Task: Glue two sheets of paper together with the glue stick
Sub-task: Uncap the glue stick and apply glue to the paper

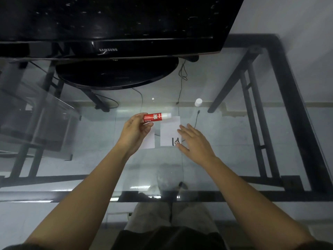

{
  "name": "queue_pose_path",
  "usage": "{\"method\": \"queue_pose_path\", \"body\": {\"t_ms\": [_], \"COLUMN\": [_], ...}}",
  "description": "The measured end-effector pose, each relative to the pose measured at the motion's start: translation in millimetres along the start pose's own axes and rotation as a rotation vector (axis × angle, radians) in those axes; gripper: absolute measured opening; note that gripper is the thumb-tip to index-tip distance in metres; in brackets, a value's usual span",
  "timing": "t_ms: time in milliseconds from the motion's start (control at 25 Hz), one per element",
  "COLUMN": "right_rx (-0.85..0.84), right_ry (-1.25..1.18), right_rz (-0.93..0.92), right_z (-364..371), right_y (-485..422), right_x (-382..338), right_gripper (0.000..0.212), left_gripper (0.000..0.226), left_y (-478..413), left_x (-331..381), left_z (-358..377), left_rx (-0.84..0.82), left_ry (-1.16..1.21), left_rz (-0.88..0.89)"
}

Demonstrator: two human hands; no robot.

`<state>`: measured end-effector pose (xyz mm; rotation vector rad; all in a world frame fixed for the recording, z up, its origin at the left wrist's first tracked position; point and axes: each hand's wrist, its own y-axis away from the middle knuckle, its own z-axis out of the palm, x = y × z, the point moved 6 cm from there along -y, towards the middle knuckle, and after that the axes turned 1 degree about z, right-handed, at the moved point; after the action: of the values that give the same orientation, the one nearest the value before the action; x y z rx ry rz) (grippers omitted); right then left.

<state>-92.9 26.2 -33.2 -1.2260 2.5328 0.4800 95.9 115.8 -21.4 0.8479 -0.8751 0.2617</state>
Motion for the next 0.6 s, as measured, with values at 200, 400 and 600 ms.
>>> {"method": "queue_pose_path", "body": {"t_ms": [200, 400, 600], "right_rx": [0.018, 0.015, 0.028], "right_ry": [-0.056, -0.119, -0.232], "right_rz": [-0.006, 0.013, 0.055], "right_z": [-1.5, 2.6, 6.6], "right_y": [-0.1, -1.8, -0.7], "right_x": [6.8, 12.1, 15.7], "right_gripper": [0.053, 0.049, 0.048], "left_gripper": [0.007, 0.026, 0.026], "left_y": [-3.1, 12.1, 25.3], "left_x": [-1.4, -0.2, 9.7], "left_z": [2.4, 15.2, 35.0], "left_rx": [0.046, -0.122, -0.361], "left_ry": [0.135, -0.585, -1.141], "left_rz": [-0.012, 0.205, 0.557]}}
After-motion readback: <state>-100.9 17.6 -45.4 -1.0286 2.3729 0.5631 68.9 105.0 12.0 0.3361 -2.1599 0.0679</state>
